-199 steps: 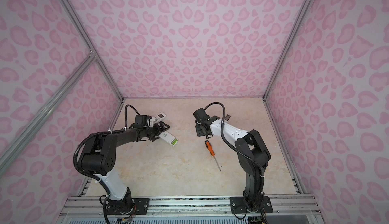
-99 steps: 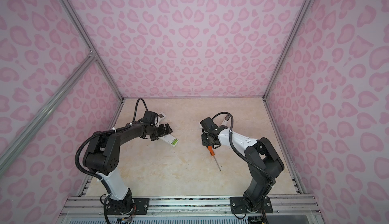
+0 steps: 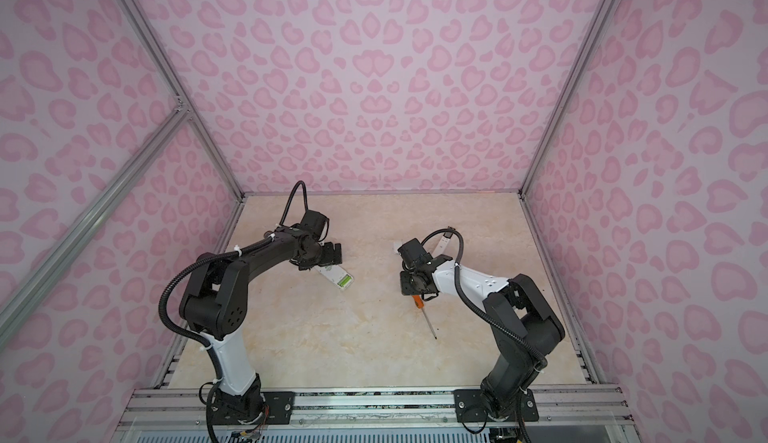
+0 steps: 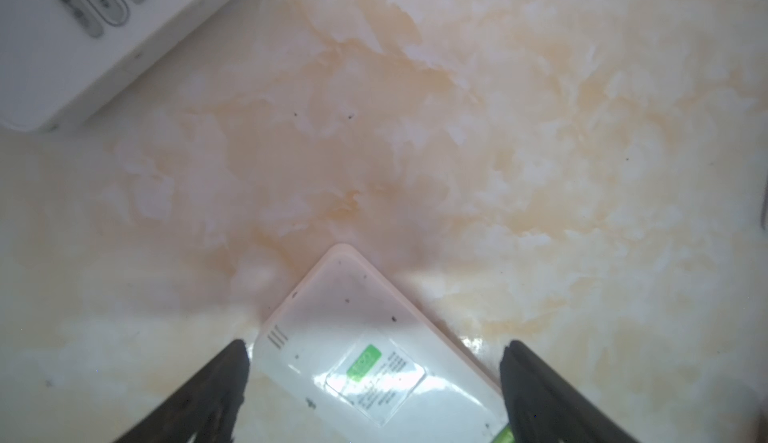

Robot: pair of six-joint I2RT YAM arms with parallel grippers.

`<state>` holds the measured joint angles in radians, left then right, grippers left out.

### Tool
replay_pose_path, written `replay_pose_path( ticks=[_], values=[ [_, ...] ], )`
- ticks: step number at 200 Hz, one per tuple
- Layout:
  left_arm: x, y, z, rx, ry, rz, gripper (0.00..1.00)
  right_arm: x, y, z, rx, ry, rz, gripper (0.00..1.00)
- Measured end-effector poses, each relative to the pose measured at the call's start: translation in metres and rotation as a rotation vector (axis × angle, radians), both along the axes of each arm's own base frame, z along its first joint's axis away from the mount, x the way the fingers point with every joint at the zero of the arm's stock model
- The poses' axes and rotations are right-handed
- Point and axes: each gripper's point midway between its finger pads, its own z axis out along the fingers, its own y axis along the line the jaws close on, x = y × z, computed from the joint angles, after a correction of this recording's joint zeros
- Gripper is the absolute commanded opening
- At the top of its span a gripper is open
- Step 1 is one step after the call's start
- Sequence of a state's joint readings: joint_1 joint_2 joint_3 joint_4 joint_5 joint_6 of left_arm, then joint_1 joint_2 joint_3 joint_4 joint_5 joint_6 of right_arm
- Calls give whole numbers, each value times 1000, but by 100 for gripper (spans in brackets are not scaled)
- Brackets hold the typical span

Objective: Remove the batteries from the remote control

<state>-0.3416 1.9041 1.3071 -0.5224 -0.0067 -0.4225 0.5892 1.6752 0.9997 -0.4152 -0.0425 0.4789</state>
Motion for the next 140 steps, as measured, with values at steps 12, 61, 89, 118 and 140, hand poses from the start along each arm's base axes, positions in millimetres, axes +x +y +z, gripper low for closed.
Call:
replay_pose_path(
  ticks=[12, 61, 89, 118, 140],
  values=[
    [-2, 4, -1, 25, 3, 3, 97, 0, 1, -2, 1, 3, 1, 46],
    [-2, 8, 45, 37, -103, 5, 97, -3, -1, -15, -14, 31, -2, 44],
    [-6, 7, 76, 16, -174, -9, 97, -3, 0, -21, -14, 39, 0, 40],
    [-22, 7, 99, 1, -239, -42, 97, 0, 1, -26, -18, 37, 0, 32],
    [-36, 8, 106, -20, -264, -63, 97, 2, 5, -25, -10, 20, 4, 24]
  ],
)
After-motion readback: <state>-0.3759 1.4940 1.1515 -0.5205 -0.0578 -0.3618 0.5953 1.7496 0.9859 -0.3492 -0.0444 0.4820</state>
